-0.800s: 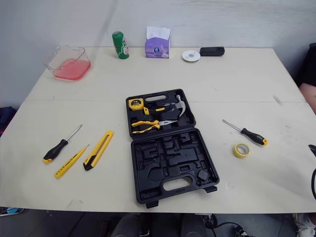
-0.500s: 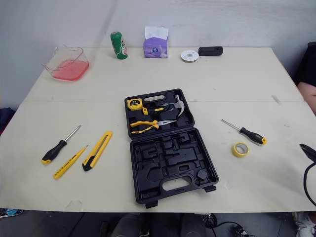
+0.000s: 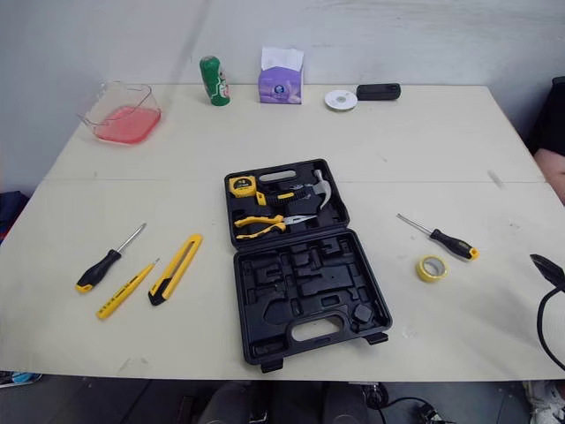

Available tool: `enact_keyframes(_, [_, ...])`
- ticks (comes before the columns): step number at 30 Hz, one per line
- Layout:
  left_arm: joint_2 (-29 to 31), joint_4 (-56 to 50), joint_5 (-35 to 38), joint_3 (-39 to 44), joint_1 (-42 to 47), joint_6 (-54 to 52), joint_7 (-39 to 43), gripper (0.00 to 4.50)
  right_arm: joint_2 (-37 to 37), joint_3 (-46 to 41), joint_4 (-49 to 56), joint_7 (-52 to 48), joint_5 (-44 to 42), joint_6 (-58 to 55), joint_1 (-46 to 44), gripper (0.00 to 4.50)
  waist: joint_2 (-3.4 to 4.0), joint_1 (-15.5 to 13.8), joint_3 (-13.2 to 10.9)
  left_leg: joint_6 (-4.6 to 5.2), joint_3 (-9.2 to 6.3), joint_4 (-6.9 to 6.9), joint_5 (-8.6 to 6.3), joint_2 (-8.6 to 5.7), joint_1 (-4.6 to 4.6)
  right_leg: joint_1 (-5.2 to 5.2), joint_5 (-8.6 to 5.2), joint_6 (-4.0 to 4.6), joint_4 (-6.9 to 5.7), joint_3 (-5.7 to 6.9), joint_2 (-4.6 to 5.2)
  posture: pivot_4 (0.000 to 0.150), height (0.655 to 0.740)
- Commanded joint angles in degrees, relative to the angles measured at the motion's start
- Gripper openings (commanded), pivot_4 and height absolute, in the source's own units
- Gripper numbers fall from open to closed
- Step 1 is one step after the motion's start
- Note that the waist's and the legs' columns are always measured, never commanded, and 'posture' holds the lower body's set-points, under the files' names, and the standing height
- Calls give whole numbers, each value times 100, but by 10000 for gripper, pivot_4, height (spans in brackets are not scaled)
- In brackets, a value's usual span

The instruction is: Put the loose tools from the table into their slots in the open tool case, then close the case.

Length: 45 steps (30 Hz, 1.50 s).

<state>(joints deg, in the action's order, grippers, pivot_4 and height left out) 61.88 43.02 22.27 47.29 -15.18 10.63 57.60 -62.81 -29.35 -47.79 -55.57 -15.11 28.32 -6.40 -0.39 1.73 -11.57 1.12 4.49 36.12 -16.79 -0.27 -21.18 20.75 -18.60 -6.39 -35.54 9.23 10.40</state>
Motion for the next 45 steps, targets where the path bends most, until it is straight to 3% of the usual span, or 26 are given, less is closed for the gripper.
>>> enact_keyframes(1, [-19,-143,145,249,-41,-8,-36,44115,-66,-11,-71,-4,-8,76,-88,45000,0,5,0,0,0,0,0,0,0,0,0,0,0,0,0,1500,7400])
enact_keyframes(10, [-249,-1035,185,176,31,-150,-205,44115,15,289,183,-419,-82,280,-471,45000,0,5,0,0,3,2,-1,0,0,0,0,0,0,0,-1,1500,7400])
enact_keyframes(21, [-725,-4064,356,-883,486,-1437,-477,44115,320,1070,2000,-1121,-407,-1210,-954,45000,-2,-18,-3,28,-1,8,17,4,-6,-3,4,3,0,-13,-5,1500,7400])
enact_keyframes(24, [-920,-4759,241,-1498,842,-1646,-713,44115,410,1384,2508,-1304,-458,-1758,-1063,45000,-1,-24,-3,28,-1,9,17,4,-8,-5,5,2,0,-10,-11,1500,7400])
enact_keyframes(26, [-1023,-5166,199,-2000,1087,-1819,-734,45000,457,1646,2650,-1332,-300,-1983,-1208,39787,-2,-28,-3,28,-1,13,17,4,-8,-8,6,0,2,-11,-18,1500,7400])
enact_keyframes(30, [-1139,-5712,306,-2647,1512,-2552,-951,33382,598,1960,2485,-1449,-126,-1882,-1560,23238,-2,-28,-3,29,0,17,18,2,-10,-8,8,-4,1,-10,-40,1500,7400])
enact_keyframes(34, [-1175,-5994,276,-3007,1731,-2984,-1022,14081,779,2220,2191,-1524,57,-1742,-1887,2223,-2,-20,-3,27,2,19,20,12,-9,-9,14,-8,-2,-10,-70,1500,7400])
enact_keyframes(35, [-1193,-6028,252,-3094,1790,-3072,-1050,8829,833,2293,2089,-1507,139,-1666,-1971,0,-2,-21,-3,27,2,20,21,14,-10,-9,14,-8,-1,-10,-72,1500,7400])
enact_keyframes(37, [-1228,-6084,222,-3286,1925,-3280,-1104,100,950,2414,1887,-1438,309,-1561,-2157,0,-2,-25,-3,27,2,26,21,17,-11,-11,14,-7,0,-9,-77,1500,7400])
enact_keyframes(45, [-1634,-6367,128,-4361,2705,-4341,-1493,100,1455,3151,779,-1148,1208,-1188,-3147,0,-3,-30,-4,28,-1,60,21,18,-18,-15,17,-11,-3,-14,-77,1500,7400])
